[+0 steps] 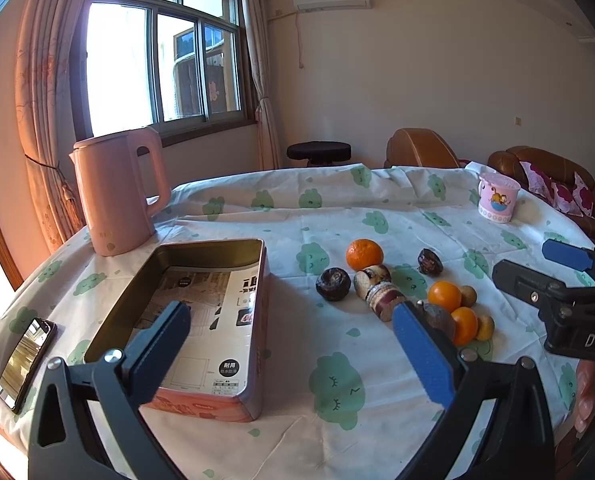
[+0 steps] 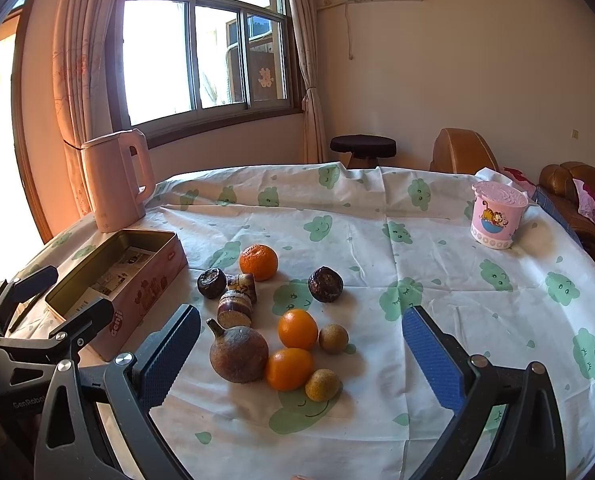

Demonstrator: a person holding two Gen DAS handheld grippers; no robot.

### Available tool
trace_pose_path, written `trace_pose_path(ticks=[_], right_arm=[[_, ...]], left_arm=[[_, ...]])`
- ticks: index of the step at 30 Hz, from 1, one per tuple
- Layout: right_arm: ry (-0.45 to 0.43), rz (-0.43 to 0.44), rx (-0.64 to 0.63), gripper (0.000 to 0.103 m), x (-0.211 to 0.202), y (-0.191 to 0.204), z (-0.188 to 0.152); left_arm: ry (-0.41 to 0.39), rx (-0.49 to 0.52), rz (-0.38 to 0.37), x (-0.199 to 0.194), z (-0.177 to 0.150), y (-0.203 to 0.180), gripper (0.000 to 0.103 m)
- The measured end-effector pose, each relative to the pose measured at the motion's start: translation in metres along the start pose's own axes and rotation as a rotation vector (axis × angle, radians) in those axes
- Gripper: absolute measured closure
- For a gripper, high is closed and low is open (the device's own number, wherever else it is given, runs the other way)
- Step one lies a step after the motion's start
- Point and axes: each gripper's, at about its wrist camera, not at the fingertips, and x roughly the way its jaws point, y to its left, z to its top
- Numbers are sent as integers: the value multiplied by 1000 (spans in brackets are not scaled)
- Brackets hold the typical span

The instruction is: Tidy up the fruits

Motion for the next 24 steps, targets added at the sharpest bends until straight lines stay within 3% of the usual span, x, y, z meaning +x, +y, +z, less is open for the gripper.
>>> trace_pose_path(ticks=[17,24], right_arm=[[19,27,24,1,8,-11,-9],[44,47,-27,1,17,-21,-26]], left_arm=[[36,5,1,14,-12,-8,0],[97,17,-70,32,-24,-20,2]])
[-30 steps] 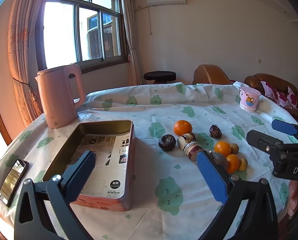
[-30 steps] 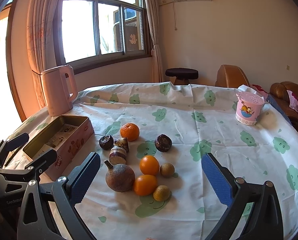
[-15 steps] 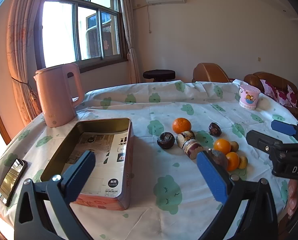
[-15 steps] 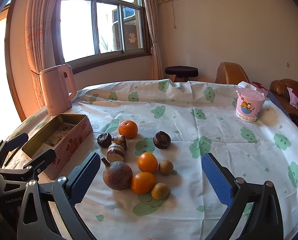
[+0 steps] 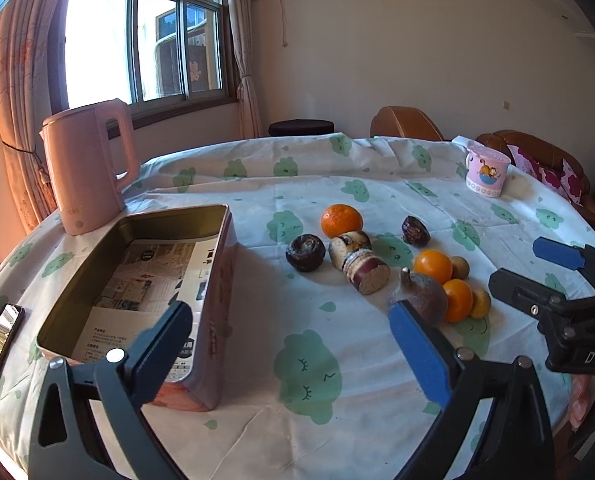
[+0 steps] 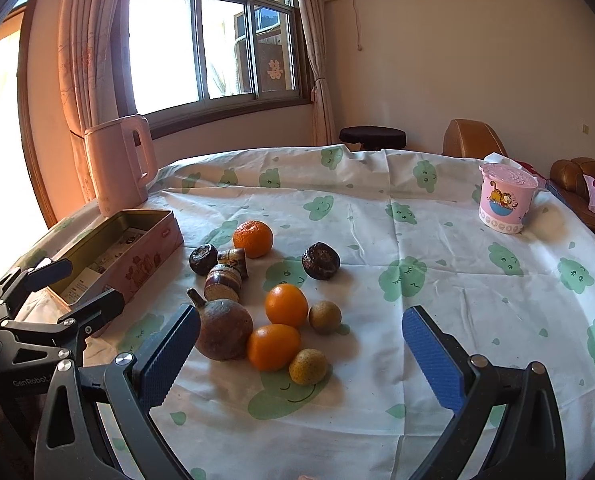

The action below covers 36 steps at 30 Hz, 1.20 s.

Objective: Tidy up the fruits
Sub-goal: 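Grasp the large brown fruit with left gripper while right grasps small yellow-brown fruit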

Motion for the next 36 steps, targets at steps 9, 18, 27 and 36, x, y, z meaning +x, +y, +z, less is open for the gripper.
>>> trace_pose_path(ticks=[9,18,27,36], right_arm=[[110,61,-67,29,21,-4,-15],[223,163,-43,55,41,-8,-18],[192,153,-1,74,34,-19,-18],[167,154,64,74,31,-32,-17]], left_arm=[[17,36,-92,9,1,-23,16],[22,62,-127,13,10,-35,16],[54,98,-166,26,15,-54,17],[142,109,-211,48,13,-64,37]])
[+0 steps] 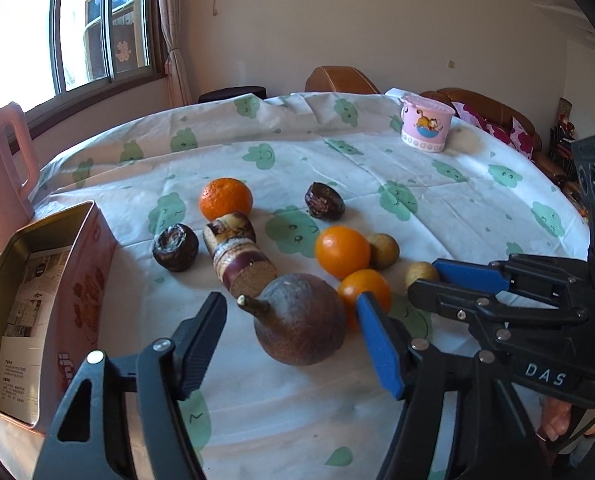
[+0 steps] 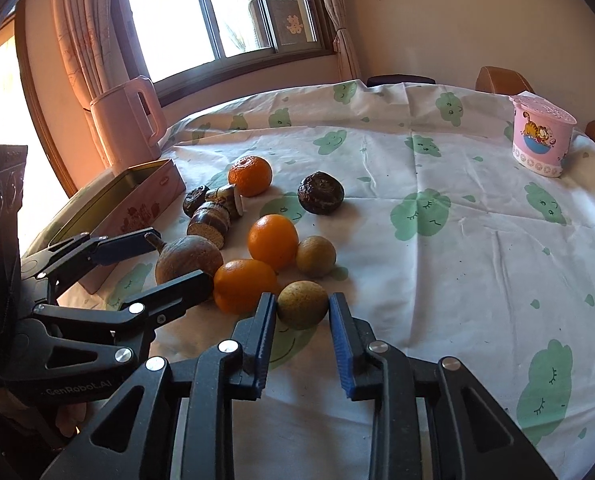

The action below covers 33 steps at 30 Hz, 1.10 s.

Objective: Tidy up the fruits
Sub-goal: 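Grasp the large brown fruit with left gripper while right grasps small yellow-brown fruit, then lift both held fruits and carry them toward the gold tin box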

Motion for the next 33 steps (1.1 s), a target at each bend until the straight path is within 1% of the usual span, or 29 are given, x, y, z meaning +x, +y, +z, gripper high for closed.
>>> trace_pose_path(ticks=[1,2,3,6,8,13,20,27,33], right_arm=[[-1,0,-6,74,0,1,0],[-3,-4,-13,74,0,2,0],[-5,-11,-21,74,0,4,0],[-20,-18,-31,74,-2,5,-1],[-32,-14,-29,74,-4,5,-2],[-68,-12,-44,74,-9,6,-3],[-151,-16,-89,74,-20,14,-7],[-201,-18,-115,74,-27,18,-10],[-241,-15,-133,74,-32,21,-13]], left_arm=[[4,-9,-16,1,0,1,39],[7,-19,-30,2,0,3,49],[12,-24,-43,3,0,4,52],[6,-19,-45,1,-2,4,53],[-4,-19,-28,-2,-3,4,53],[-55,-64,-10,-10,-4,15,53],[-138,-92,23,-23,-6,20,53],[-212,-98,52,-36,-7,20,53],[-245,-98,64,-41,-9,19,53]])
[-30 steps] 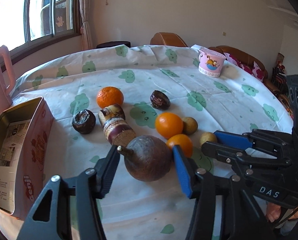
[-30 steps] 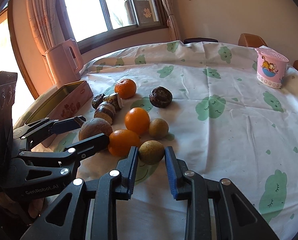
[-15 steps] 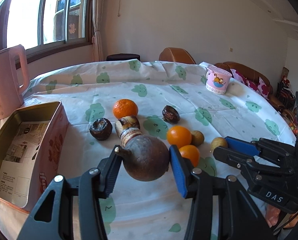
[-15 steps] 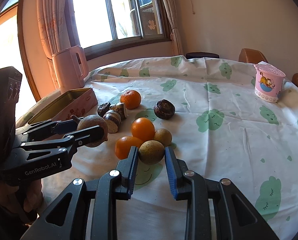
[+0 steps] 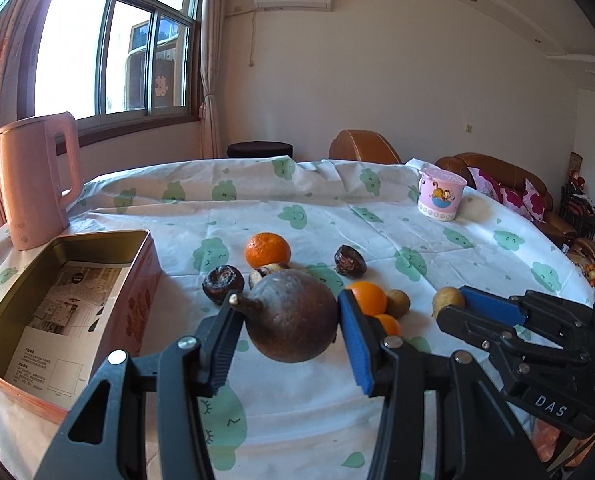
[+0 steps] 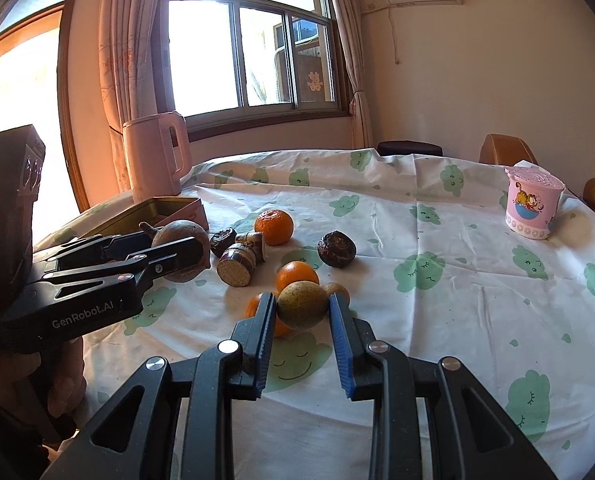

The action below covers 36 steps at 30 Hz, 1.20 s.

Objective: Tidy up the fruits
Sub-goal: 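Lift both held fruits and carry them toward the gold tin box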

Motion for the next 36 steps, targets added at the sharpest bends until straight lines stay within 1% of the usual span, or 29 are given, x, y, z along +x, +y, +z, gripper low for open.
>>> trace_pose_path(ticks=[7,15,19,29,31,36], right_arm=[[-33,2,-14,74,-5,2,-1],[-79,2,-34,74,-10,4,-3],[-80,-8,-40,74,-10,5,-2],[-62,-38,-63,74,-8,10,0],[-53,-47,-67,74,-7,14,3],[-61,-24,-107,74,-3,30,20]], left_arm=[[-33,2,9,-5,-1,0,53],[-94,23,26,-15,-2,-5,53],[-112,28,37,-18,-2,-6,53],[-104,20,39,-19,-2,-2,53],[-102,15,44,-21,-1,2,53],[-99,-12,66,-24,3,20,53]])
